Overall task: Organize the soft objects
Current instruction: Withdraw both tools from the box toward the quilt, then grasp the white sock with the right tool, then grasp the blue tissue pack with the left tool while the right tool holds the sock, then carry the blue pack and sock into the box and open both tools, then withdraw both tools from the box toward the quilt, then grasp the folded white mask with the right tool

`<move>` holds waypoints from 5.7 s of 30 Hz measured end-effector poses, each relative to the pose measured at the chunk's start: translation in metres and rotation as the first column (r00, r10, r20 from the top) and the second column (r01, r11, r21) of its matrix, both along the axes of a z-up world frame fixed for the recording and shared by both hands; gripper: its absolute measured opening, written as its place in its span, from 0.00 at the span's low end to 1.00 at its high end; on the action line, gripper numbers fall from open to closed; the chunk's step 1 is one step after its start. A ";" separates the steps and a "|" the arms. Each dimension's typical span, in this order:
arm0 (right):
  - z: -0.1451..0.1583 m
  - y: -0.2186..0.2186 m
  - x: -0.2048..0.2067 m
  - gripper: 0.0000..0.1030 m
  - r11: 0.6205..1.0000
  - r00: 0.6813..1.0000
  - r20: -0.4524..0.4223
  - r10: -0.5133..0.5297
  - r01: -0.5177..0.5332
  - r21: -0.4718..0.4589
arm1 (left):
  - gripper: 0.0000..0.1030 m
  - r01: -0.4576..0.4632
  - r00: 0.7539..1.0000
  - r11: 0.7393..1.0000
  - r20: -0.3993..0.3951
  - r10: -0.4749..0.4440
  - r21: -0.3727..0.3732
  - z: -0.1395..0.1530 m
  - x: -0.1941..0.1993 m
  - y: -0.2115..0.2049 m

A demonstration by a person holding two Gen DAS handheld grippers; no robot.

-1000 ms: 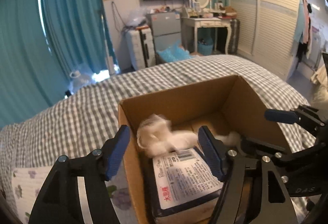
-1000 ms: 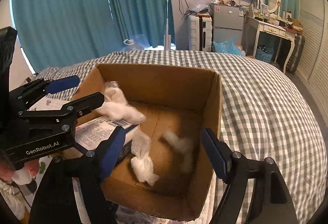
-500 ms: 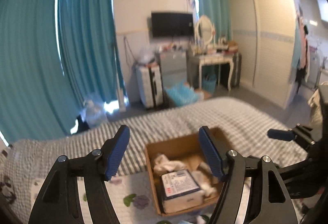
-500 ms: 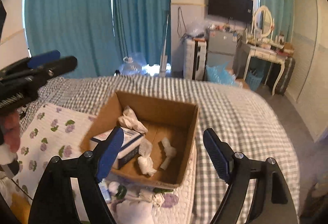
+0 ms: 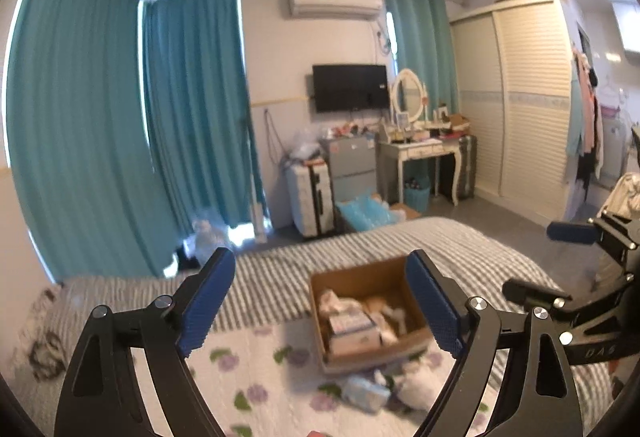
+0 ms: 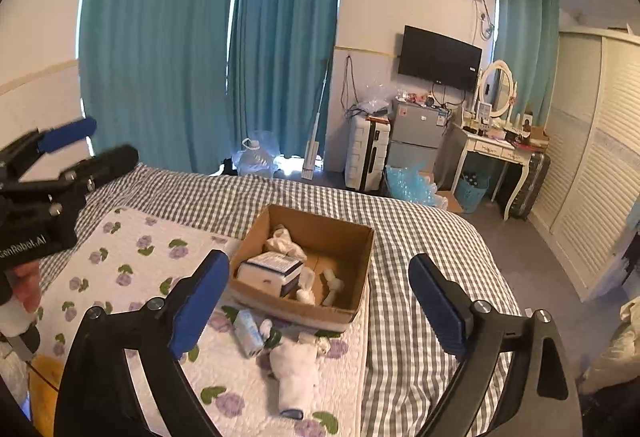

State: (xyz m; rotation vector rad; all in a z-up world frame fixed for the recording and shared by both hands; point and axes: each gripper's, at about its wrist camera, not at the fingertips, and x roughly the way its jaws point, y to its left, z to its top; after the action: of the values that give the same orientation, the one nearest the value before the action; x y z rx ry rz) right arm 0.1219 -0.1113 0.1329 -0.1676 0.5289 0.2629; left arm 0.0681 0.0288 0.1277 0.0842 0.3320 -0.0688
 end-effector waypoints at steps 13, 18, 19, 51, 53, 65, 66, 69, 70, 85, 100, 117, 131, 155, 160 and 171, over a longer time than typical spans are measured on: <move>-0.141 0.012 0.025 0.89 1.000 0.982 -0.190 -0.022 0.022 0.001 | 0.86 -0.030 0.981 0.999 -0.193 0.021 -0.042 -0.119 0.007 0.010; -0.215 0.007 0.056 0.89 0.998 0.952 -0.305 -0.032 0.047 0.044 | 0.86 -0.058 0.968 0.996 -0.249 0.039 -0.067 -0.171 0.027 0.010; -0.226 0.006 0.061 0.89 0.998 0.946 -0.324 -0.029 0.047 0.048 | 0.86 -0.058 0.964 0.996 -0.265 0.036 -0.074 -0.179 0.031 0.010; -0.244 -0.061 0.091 0.57 0.989 0.943 -0.331 -0.042 0.087 0.120 | 0.84 -0.115 0.857 0.993 -0.506 0.099 -0.001 -0.291 0.096 -0.066; -0.243 -0.064 0.092 0.57 0.986 0.942 -0.332 -0.038 0.089 0.139 | 0.80 -0.121 0.854 0.993 -0.509 0.107 0.006 -0.294 0.100 -0.064; -0.248 -0.050 0.088 0.57 0.990 0.938 -0.347 -0.007 0.056 0.129 | 0.25 -0.040 0.861 0.997 -0.509 0.000 -0.067 -0.286 0.085 -0.054; -0.248 -0.049 0.086 0.57 0.990 0.938 -0.348 -0.006 0.054 0.127 | 0.22 -0.036 0.863 0.997 -0.504 -0.004 -0.069 -0.283 0.081 -0.050; -0.247 -0.049 0.076 0.57 0.987 0.935 -0.356 0.003 0.055 0.153 | 0.18 -0.018 0.870 0.996 -0.492 -0.027 -0.085 -0.271 0.066 -0.043; -0.246 -0.050 0.073 0.57 0.985 0.934 -0.357 0.005 0.056 0.161 | 0.18 -0.012 0.872 0.996 -0.489 -0.034 -0.091 -0.267 0.061 -0.043; -0.146 -0.048 0.001 0.57 0.978 0.976 -0.218 0.012 0.034 0.205 | 0.17 0.085 0.951 0.991 -0.287 -0.111 -0.103 -0.154 -0.005 -0.040; -0.049 -0.026 0.053 0.57 0.976 0.997 -0.074 0.037 -0.020 0.216 | 0.17 0.139 0.967 0.986 -0.200 -0.156 -0.095 -0.083 0.060 -0.024; -0.155 0.005 0.258 0.58 0.972 0.972 -0.237 0.009 0.047 0.232 | 0.20 0.202 0.917 0.979 -0.348 -0.197 -0.021 -0.181 0.219 -0.052; -0.131 -0.023 0.239 0.83 0.956 0.979 -0.194 -0.063 0.115 0.268 | 0.22 0.094 0.929 0.994 -0.363 -0.069 0.051 -0.171 0.225 -0.056; 0.014 -0.042 0.005 0.91 0.989 0.997 0.079 -0.008 -0.004 0.150 | 0.66 0.066 0.997 0.998 0.042 -0.067 0.022 -0.016 0.002 -0.048; -0.020 -0.047 -0.005 0.92 0.994 0.999 0.038 -0.001 -0.003 0.107 | 0.80 0.064 0.998 0.996 0.013 -0.063 -0.062 -0.051 -0.003 -0.037; -0.162 -0.061 0.060 0.92 0.989 0.980 -0.199 0.009 0.021 0.149 | 0.80 -0.001 0.959 0.996 -0.283 -0.023 -0.084 -0.189 0.056 -0.053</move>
State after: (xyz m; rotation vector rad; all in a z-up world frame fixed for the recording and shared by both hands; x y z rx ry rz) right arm 0.1819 -0.1720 -0.0292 0.0082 0.7053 0.3143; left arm 0.1246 -0.0238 -0.0611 -0.0069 0.6153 -0.1061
